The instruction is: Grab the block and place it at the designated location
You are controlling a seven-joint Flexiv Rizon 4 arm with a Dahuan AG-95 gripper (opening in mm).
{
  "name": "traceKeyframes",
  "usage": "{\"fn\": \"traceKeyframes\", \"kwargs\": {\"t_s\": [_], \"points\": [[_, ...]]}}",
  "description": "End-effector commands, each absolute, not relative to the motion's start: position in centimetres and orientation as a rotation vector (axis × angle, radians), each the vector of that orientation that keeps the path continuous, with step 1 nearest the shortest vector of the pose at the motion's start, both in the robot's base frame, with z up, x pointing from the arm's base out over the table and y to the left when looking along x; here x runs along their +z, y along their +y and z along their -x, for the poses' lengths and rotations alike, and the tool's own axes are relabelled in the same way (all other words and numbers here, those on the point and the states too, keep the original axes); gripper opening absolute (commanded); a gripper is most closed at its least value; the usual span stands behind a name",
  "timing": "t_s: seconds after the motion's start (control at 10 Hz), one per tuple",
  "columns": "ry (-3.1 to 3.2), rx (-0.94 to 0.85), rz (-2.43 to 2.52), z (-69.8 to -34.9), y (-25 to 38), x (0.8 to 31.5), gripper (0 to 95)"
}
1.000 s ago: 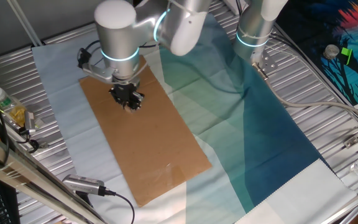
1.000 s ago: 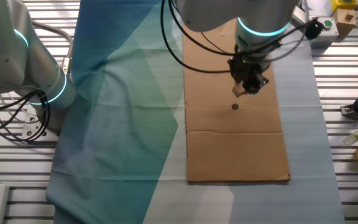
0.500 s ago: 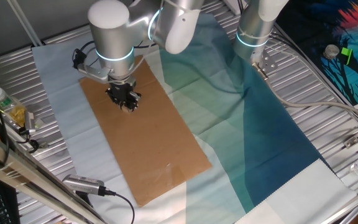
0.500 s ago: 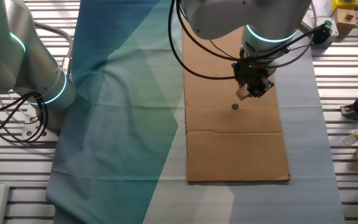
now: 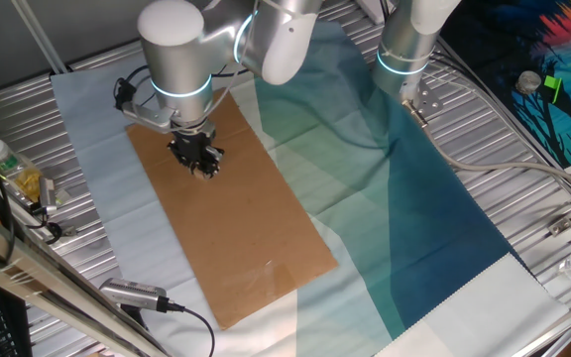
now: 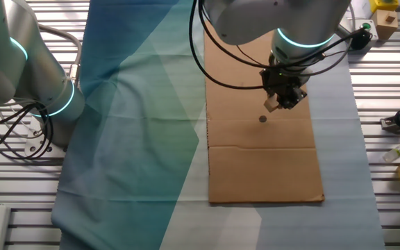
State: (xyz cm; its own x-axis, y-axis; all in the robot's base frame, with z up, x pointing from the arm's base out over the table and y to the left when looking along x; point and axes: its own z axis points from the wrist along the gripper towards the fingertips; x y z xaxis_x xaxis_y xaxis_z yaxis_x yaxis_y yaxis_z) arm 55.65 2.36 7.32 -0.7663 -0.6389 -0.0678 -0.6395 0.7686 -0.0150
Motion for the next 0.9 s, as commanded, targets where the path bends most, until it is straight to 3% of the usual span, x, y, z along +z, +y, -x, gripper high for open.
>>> {"fn": "traceKeyframes", "kwargs": {"t_s": [0.1,0.9], "points": [[2.887,0.02,1.037,-54.6,2.1,7.2,0.0],[2.888,0.027,1.031,-53.9,1.6,7.3,0.0]]}}
